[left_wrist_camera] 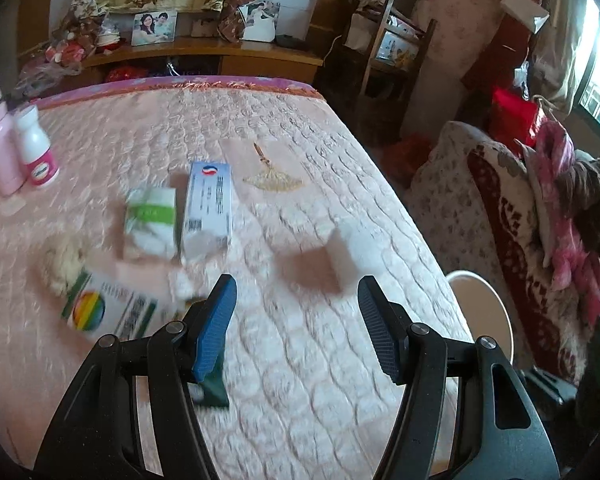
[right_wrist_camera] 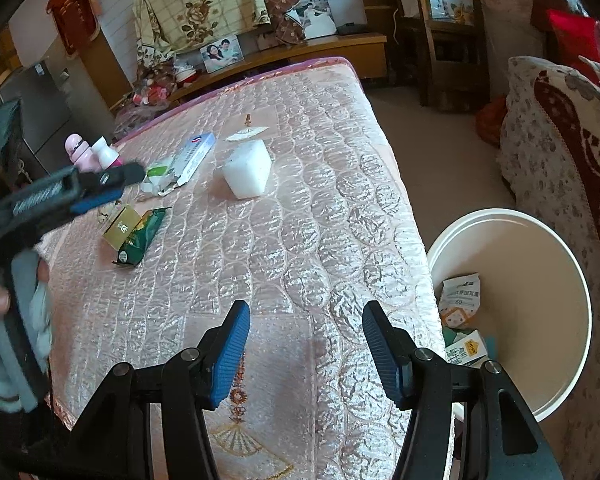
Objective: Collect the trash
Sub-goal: 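Lower both tools toward the rainbow medicine box and green cracker wrapper, then grasp the rainbow medicine box with the left tool while the right tool grasps the green cracker wrapper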
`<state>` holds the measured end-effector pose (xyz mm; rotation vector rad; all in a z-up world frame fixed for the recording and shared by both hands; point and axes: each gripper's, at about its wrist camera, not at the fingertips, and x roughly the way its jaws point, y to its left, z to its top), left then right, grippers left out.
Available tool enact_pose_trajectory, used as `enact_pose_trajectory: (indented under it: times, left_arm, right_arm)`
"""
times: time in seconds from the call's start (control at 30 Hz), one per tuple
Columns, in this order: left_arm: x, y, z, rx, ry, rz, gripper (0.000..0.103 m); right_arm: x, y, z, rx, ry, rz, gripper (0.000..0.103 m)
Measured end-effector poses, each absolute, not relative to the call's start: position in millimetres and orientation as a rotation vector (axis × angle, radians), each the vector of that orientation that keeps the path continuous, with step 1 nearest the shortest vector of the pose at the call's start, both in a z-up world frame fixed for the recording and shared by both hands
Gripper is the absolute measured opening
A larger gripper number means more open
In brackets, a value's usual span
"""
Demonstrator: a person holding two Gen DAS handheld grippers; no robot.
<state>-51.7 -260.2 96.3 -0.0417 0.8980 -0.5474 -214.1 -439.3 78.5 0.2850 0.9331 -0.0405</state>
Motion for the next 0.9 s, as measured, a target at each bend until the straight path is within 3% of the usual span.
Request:
enact_pose_trajectory:
  times: [0.23,0.53,0.9]
  left_arm:
    - [-19.0,-242.4,73.8,-0.039,1.011,-0.509,0.062]
    - [-45.7,-164.7,58.3,-0.031,1.111,-0.454,0.062]
    - [-94.4,-97.9,87.9,-0.052,1.028,-0.465,0.062]
  right_arm:
    - [-207.2,-434.3,80.9,0.284,0.933,-0.023,0.057]
    - [-188.2,-409.2,78.4,0.278,0.945,0.040,0.058]
    - [-151.9,-342.0,70.4,0.221,0.979,0.167,0.059]
